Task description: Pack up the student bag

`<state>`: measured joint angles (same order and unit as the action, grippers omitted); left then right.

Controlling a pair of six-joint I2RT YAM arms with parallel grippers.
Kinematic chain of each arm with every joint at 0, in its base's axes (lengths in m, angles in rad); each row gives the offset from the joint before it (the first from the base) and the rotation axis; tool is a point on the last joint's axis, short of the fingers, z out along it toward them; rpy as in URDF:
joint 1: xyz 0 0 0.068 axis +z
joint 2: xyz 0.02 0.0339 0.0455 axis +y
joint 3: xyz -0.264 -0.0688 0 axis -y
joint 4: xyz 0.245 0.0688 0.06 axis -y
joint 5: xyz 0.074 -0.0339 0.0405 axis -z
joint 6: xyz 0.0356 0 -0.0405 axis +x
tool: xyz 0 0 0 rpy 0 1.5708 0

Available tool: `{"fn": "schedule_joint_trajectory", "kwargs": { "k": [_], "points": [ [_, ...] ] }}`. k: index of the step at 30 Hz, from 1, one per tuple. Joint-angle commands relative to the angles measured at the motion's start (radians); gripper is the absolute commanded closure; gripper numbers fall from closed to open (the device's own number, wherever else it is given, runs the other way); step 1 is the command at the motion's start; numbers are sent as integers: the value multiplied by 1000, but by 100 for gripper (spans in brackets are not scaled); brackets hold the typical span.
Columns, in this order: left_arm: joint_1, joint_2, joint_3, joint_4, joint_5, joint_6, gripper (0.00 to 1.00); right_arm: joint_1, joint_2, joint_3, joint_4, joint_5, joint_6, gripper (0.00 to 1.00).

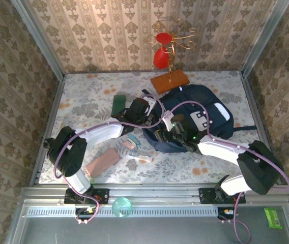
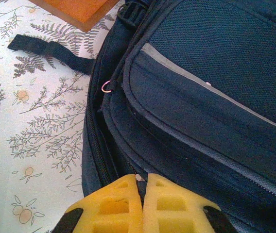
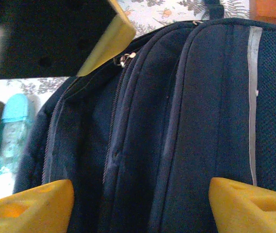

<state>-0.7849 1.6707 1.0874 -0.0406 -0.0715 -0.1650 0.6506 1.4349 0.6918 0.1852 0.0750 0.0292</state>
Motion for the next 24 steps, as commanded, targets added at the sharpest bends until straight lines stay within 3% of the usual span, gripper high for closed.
{"fn": "schedule_joint_trajectory", "kwargs": {
  "k": [1,5,11,17,24],
  "points": [
    [-10,-53,-8,-22,6,-18,100,1,44,42,44,70,2,28],
    [-8,-50,-13,-18,-2,-17,100,-5,68,42,51,101,6,41],
    [-6,-26,-3,-24,-29,-3,100,-12,28,3,58,103,14,76],
    [6,-8,11,-28,-45,8,100,-15,-100,-69,16,70,47,100],
    [34,23,39,-28,-64,25,100,-73,-289,-158,-60,-110,113,100]
  ]
}}
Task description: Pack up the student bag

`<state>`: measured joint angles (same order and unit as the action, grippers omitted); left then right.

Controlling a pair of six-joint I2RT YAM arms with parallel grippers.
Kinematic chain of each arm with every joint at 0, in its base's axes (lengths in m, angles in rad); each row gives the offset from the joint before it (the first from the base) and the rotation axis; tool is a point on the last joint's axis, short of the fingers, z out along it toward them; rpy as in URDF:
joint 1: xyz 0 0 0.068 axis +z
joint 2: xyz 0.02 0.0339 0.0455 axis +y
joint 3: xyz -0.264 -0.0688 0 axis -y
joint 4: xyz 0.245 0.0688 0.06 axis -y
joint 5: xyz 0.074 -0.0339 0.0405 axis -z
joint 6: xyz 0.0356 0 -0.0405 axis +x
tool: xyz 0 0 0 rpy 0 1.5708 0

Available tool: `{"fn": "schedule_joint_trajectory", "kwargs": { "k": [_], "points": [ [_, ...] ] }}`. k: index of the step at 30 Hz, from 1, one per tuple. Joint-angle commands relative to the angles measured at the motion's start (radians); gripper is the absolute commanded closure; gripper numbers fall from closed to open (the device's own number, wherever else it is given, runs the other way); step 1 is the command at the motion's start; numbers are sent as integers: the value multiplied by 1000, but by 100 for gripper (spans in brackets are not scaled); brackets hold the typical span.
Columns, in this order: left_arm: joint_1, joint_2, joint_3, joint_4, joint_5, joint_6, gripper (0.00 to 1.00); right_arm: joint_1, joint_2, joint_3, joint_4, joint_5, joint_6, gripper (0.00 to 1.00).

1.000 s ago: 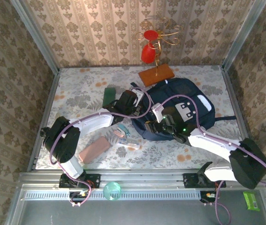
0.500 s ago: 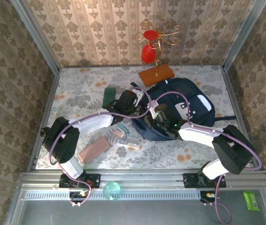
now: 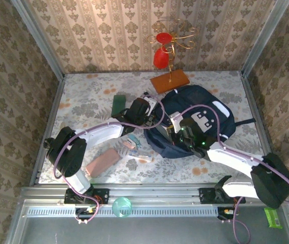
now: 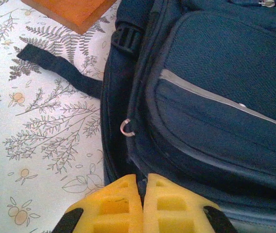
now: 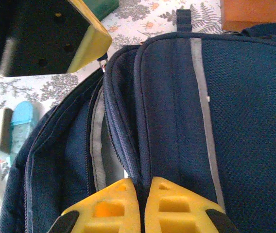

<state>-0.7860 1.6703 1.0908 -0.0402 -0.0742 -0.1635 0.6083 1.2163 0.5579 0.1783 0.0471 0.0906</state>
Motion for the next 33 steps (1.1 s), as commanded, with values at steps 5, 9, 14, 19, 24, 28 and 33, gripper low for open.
{"fn": "schedule_joint_trajectory", "kwargs": {
  "k": [5,9,14,19,24,28,33],
  "points": [
    [55,63,79,-21,-50,28,100,-131,-200,-86,-90,-233,118,100],
    [64,105,124,-13,-33,30,100,-190,-261,-122,-88,-304,149,100],
    [76,166,191,-13,-7,18,100,-211,-277,-130,-88,-333,159,100],
    [96,222,264,-19,48,-7,100,-219,-271,-134,-80,-347,158,100],
    [103,281,330,-23,114,-32,100,-223,-270,-133,-63,-359,159,100],
    [111,319,376,-24,143,-56,100,-228,-252,-108,-34,-379,158,100],
    [128,311,377,-32,113,-66,100,-240,-218,-54,-43,-396,119,100]
  ]
}}
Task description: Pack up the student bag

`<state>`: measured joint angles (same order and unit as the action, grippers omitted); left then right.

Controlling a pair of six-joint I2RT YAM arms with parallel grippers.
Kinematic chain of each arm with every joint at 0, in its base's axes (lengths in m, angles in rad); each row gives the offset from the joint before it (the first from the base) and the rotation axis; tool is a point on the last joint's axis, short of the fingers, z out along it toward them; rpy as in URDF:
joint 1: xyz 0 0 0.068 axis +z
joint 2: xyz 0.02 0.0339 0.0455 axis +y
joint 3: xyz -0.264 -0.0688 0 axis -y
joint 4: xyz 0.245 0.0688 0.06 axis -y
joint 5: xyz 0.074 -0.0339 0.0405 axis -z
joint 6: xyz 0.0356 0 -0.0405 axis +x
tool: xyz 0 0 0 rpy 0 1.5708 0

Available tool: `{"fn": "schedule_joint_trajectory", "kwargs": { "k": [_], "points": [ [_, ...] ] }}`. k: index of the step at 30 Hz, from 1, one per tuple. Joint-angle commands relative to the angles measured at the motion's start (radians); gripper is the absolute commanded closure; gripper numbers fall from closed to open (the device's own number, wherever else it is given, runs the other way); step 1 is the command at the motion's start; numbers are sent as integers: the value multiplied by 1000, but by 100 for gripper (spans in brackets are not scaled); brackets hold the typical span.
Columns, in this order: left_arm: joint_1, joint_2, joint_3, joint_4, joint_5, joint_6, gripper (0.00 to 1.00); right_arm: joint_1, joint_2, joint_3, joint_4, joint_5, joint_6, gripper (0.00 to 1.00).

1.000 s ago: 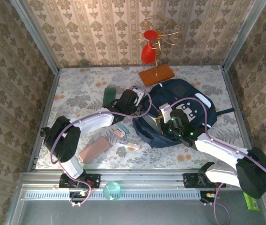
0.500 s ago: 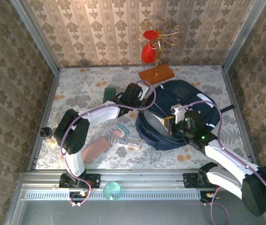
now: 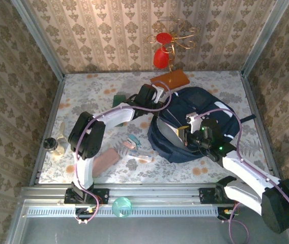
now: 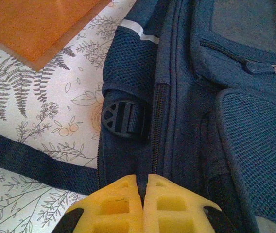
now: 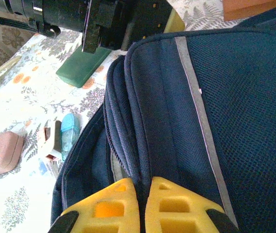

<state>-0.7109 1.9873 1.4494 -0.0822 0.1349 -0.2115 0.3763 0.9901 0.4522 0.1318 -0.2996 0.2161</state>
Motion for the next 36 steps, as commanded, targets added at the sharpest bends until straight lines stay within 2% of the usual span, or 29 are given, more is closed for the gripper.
{"fn": "schedule_joint_trajectory", "kwargs": {
  "k": [1,6,11,17,21,24,36],
  "points": [
    [59,-20,2,12,-107,-20,100,-9,21,70,-5,-60,-20,100],
    [85,-117,-103,28,-148,-31,100,-8,99,162,-33,-153,-71,100],
    [114,-218,-203,43,-182,-42,100,-7,160,270,-141,-211,-137,100],
    [117,-284,-290,68,-191,-60,100,-13,76,245,-256,-44,-121,100],
    [122,-256,-281,78,-201,-49,100,-17,-28,167,-257,-13,-72,100],
    [126,-210,-243,84,-194,-46,100,-20,-71,132,-238,-39,-46,100],
    [133,-15,-16,78,-152,-57,100,-74,-84,99,-151,-128,9,100]
  ]
}}
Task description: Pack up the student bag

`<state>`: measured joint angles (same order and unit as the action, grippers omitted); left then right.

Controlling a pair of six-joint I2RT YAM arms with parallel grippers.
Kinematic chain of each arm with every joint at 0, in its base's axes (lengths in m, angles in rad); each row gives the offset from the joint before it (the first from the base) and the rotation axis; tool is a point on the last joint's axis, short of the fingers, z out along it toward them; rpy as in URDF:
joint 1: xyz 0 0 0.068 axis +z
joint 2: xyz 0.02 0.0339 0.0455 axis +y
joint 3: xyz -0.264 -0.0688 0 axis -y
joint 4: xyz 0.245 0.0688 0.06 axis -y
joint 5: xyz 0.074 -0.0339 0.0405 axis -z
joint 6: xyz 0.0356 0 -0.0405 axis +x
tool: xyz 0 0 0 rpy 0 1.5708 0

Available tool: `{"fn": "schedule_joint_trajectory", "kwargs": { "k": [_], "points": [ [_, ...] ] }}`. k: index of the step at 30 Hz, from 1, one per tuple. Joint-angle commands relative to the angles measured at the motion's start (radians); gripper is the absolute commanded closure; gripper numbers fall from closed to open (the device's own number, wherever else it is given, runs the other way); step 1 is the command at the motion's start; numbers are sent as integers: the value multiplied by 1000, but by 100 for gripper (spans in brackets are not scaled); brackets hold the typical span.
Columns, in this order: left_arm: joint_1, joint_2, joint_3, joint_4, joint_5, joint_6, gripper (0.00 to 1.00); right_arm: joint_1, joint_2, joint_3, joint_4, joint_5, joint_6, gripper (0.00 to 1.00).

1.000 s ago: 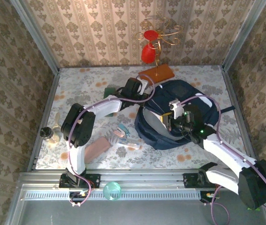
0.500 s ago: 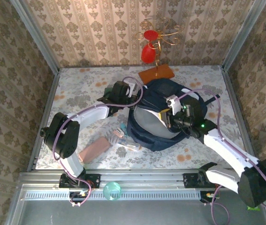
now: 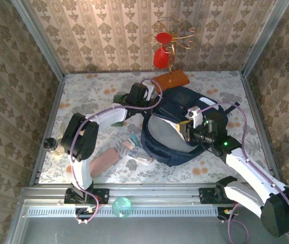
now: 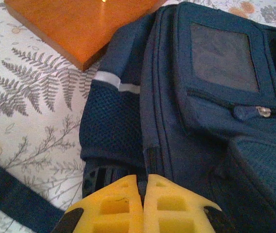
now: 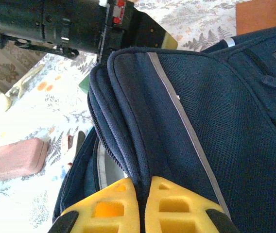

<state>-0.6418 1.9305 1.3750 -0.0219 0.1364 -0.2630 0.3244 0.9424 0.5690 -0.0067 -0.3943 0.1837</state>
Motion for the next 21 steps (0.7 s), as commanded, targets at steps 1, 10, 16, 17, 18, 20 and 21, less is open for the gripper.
{"fn": "schedule_joint_trajectory", "kwargs": {
  "k": [1,10,16,17,18,20,21],
  "points": [
    [63,57,76,17,-151,-9,100,-28,-34,-19,-8,-39,44,100],
    [62,175,198,12,-134,-34,100,-62,-40,-27,39,-79,73,100],
    [64,225,238,23,-142,-41,100,-71,-35,-23,56,-89,86,100],
    [64,235,249,22,-138,-39,100,-72,-36,-20,59,-93,89,100],
    [64,246,258,19,-134,-37,100,-73,-37,-19,61,-95,91,100],
    [64,265,276,21,-122,-39,100,-76,-36,-15,61,-97,91,100],
    [64,272,282,26,-117,-45,100,-78,-36,-14,63,-96,90,100]
  ]
}}
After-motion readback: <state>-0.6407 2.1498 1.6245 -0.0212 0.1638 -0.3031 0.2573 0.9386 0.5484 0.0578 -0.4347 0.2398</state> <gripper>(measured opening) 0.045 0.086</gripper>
